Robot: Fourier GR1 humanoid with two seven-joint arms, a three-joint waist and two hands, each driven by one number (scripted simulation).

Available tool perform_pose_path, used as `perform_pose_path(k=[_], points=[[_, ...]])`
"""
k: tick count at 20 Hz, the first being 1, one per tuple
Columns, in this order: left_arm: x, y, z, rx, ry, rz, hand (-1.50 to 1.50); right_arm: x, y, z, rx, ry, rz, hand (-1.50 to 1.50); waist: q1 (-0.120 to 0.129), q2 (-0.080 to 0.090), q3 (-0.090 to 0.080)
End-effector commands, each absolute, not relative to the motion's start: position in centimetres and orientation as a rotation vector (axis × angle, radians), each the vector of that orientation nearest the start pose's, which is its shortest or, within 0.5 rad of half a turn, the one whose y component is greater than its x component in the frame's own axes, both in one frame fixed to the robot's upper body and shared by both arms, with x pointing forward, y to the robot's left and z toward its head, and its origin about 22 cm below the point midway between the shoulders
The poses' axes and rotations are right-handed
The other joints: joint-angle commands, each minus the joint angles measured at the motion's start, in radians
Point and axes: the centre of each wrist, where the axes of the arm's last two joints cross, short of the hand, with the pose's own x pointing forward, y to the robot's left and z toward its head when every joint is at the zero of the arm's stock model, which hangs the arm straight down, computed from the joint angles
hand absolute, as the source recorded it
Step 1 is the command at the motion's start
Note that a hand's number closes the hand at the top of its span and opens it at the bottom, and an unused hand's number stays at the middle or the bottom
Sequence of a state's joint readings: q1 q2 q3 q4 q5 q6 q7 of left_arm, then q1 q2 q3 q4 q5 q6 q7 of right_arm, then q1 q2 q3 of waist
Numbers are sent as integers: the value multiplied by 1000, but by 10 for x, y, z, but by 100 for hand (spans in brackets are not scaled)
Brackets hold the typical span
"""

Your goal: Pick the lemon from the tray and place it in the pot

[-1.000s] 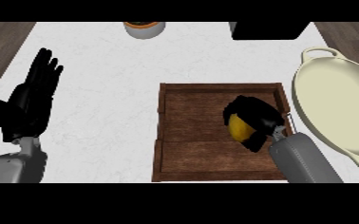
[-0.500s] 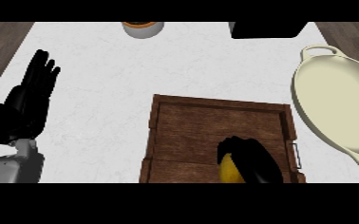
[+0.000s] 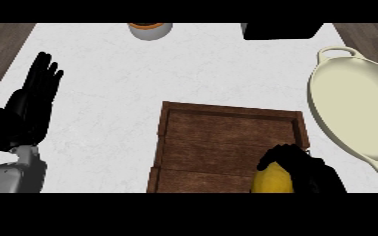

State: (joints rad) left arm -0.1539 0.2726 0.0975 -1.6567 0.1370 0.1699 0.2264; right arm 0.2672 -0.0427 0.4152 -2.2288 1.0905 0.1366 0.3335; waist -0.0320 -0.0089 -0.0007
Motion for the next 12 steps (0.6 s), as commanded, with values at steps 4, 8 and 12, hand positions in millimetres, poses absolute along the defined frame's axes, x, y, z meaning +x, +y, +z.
perform_pose_path(k=[4,8,12], points=[[271,293,83,198,-1612,69,0,118,-214,163,-1036,-1686,474,150,20,6,1],[287,285,89,206,-1609,76,0,134,-235,162,-1112,-1649,416,150,21,9,1],[278,266,66,210,-1610,82,0,150,-256,167,-1083,-1643,353,150,24,10,2]])
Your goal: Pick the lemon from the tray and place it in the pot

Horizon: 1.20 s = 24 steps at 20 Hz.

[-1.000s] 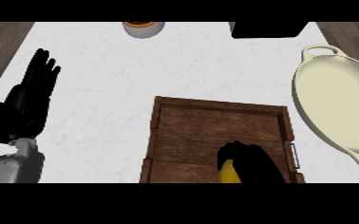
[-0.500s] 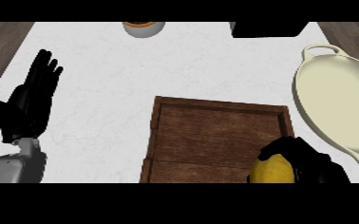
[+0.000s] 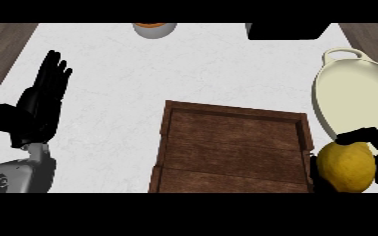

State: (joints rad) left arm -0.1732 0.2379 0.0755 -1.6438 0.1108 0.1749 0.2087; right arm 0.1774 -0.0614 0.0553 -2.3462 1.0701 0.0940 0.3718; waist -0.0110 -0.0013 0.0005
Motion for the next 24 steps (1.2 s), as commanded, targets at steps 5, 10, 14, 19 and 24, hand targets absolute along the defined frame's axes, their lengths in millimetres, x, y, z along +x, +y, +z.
perform_pose_path(k=[5,10,14,19,24], points=[[290,288,85,227,-1606,68,0,170,-292,171,-1080,-1626,296,150,1,2,0],[288,285,91,189,-1618,67,0,202,-355,155,-1059,-1592,213,150,9,2,0],[282,266,84,193,-1620,60,0,224,-386,130,-1143,-1590,252,150,17,4,1],[276,270,91,170,-1623,51,0,241,-406,114,-1489,-1374,430,150,41,8,1],[278,263,84,165,-1624,57,0,285,-426,82,-1465,-1358,448,150,32,6,1]])
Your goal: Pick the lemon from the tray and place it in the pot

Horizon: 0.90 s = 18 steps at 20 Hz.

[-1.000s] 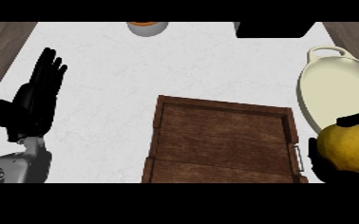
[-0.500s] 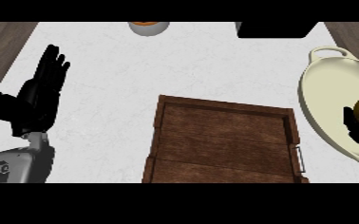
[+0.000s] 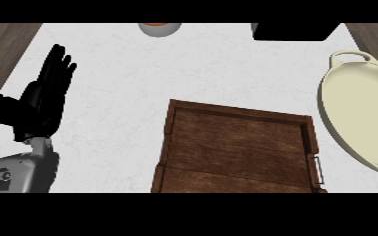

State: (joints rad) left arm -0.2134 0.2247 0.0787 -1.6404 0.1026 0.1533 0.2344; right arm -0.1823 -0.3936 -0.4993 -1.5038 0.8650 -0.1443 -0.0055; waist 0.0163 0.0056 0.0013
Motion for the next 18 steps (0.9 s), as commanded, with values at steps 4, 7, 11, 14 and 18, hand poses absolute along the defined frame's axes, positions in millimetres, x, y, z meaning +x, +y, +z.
perform_pose_path(k=[4,7,11,14,18], points=[[285,280,91,187,-1621,61,0,296,-439,45,-1358,-1324,429,150,3,0,0],[288,285,82,194,-1620,64,0,295,-467,59,-1243,-1226,379,-150,-3,0,0],[283,263,88,175,-1621,43,0,307,-457,24,-1040,-1314,333,-150,11,3,2],[296,285,103,180,-1610,53,0,309,-463,24,-909,-1399,292,-150,0,3,2],[286,273,75,179,-1603,56,0,319,-462,28,-817,-1585,68,-150,3,4,2]])
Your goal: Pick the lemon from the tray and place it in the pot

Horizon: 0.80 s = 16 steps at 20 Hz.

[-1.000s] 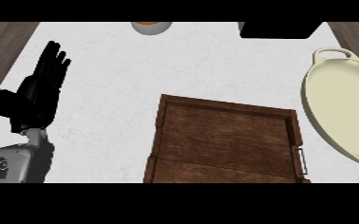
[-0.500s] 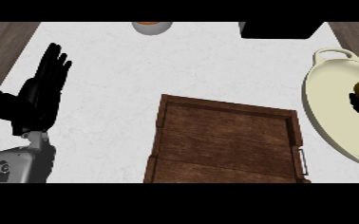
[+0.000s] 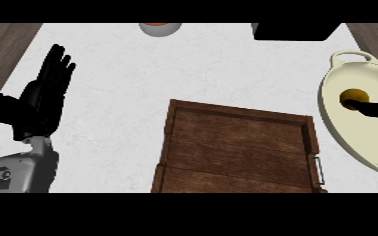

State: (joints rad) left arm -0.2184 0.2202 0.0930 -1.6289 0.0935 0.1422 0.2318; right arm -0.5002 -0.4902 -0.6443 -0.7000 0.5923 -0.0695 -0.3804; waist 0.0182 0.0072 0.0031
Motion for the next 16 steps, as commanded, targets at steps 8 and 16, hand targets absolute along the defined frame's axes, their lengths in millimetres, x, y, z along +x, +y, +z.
perform_pose_path(k=[8,16], points=[[277,281,77,191,-1625,42,0,281,-522,43,-697,-1655,-174,-150,-7,-3,-2],[279,279,99,198,-1623,73,0,188,-602,76,-662,-1681,-173,-150,-19,-6,-1]])
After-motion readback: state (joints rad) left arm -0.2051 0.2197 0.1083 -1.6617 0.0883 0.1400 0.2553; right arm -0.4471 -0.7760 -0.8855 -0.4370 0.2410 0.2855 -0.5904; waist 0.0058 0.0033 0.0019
